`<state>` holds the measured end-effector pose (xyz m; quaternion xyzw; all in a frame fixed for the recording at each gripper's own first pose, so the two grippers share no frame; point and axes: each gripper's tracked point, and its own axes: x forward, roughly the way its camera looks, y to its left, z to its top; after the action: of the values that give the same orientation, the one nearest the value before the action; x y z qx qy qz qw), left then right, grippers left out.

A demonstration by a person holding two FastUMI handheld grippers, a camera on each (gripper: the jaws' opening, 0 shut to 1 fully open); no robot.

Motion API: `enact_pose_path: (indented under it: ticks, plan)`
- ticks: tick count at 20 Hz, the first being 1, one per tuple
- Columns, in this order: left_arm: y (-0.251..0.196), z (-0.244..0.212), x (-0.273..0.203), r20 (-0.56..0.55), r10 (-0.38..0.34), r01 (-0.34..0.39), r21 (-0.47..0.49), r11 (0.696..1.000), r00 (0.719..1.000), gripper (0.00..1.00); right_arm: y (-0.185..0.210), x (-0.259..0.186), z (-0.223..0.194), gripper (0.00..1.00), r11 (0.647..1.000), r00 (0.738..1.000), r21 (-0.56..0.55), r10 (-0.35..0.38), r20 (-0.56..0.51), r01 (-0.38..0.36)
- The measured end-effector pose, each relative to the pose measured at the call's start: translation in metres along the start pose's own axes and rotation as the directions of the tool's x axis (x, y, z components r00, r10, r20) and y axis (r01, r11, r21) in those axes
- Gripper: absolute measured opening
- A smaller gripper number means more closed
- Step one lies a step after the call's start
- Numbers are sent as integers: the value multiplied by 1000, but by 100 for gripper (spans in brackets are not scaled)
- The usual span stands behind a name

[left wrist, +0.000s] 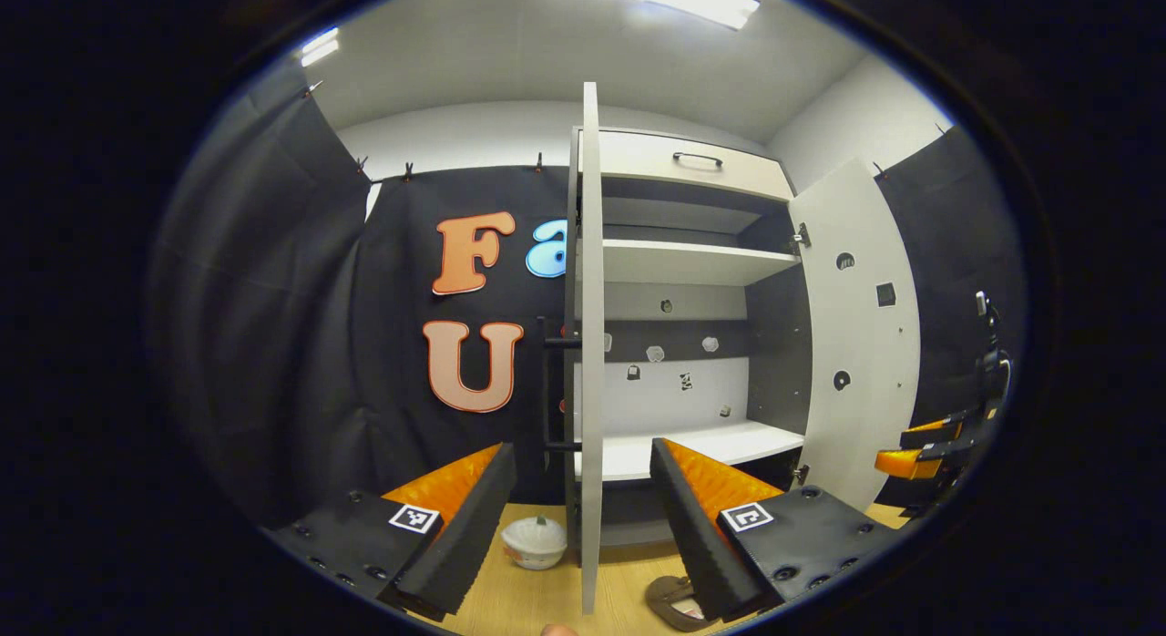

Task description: Grab one shoe with the right hand and put it into the shoe cabinet, grab the other shoe with the left hand and put it into the shoe cabinet; then close the right door with the right hand and the left door with the left hand.

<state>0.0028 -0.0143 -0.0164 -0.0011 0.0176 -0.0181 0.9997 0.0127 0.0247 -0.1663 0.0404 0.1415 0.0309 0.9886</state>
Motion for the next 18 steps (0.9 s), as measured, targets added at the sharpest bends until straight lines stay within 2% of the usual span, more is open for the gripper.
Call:
enact_pose_path:
  ticks: [3, 8, 13, 14, 18]
  plan:
    - [0, 2, -5, 13, 10, -11, 17, 1000, 1000, 96, 12, 21, -67, 94, 999, 993, 30, 25, -118, -22]
    - [-3, 0, -9, 29, 16, -18, 66, 998, 999, 94, 22, 53, -175, 94, 1000, 950, 25, 26, -312, -19]
    - [-8, -14, -11, 7, 9, -9, 87, 996, 1000, 99, 19, 76, -233, 95, 1000, 912, 11, 11, -410, -8]
    - [-7, -16, -11, 3, 8, -8, 94, 996, 1000, 94, 17, 81, -243, 95, 1000, 904, 1, 2, -427, -2]
    - [-7, -18, -10, 0, 5, -5, 77, 997, 1000, 98, 18, 90, -275, 95, 1000, 868, -9, 0, -497, -5]
